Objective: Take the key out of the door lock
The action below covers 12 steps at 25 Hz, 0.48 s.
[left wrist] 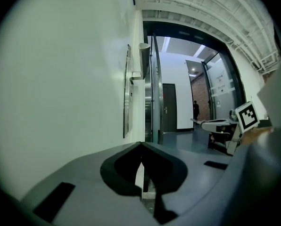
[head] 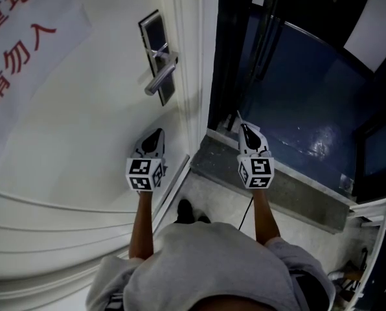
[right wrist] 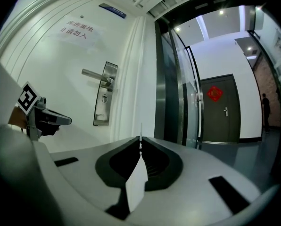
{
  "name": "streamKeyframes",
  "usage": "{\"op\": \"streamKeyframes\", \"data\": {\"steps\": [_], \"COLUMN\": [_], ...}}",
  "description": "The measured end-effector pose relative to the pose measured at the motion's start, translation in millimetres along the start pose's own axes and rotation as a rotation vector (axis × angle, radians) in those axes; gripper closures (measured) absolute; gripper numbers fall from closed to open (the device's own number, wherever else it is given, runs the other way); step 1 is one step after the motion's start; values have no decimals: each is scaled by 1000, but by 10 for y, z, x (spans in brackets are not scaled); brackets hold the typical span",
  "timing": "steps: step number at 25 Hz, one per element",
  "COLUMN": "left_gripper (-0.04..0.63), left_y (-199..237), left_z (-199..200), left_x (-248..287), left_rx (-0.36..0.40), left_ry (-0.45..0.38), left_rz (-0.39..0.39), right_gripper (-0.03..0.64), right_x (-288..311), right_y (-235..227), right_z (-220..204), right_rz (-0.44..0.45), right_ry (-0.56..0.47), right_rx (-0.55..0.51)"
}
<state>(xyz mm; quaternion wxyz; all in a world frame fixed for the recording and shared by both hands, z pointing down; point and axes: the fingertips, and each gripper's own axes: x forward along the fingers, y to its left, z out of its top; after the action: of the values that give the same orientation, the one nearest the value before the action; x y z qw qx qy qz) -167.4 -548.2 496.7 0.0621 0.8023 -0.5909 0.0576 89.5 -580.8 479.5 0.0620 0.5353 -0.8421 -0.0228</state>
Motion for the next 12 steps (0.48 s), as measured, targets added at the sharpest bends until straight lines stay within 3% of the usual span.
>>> {"op": "streamKeyframes", "data": {"steps": [12], "left_gripper": [577], "left_y": [26], "left_z": [-6], "left_x": [12], "left_rx": [-8], "left_ry": [-1], "left_rz": [3], "right_gripper": [588], "right_x": [80], "right_y": [69], "right_z": [-13], "right_rz": [15], "right_ry": [11], "right_rx": [-23]}}
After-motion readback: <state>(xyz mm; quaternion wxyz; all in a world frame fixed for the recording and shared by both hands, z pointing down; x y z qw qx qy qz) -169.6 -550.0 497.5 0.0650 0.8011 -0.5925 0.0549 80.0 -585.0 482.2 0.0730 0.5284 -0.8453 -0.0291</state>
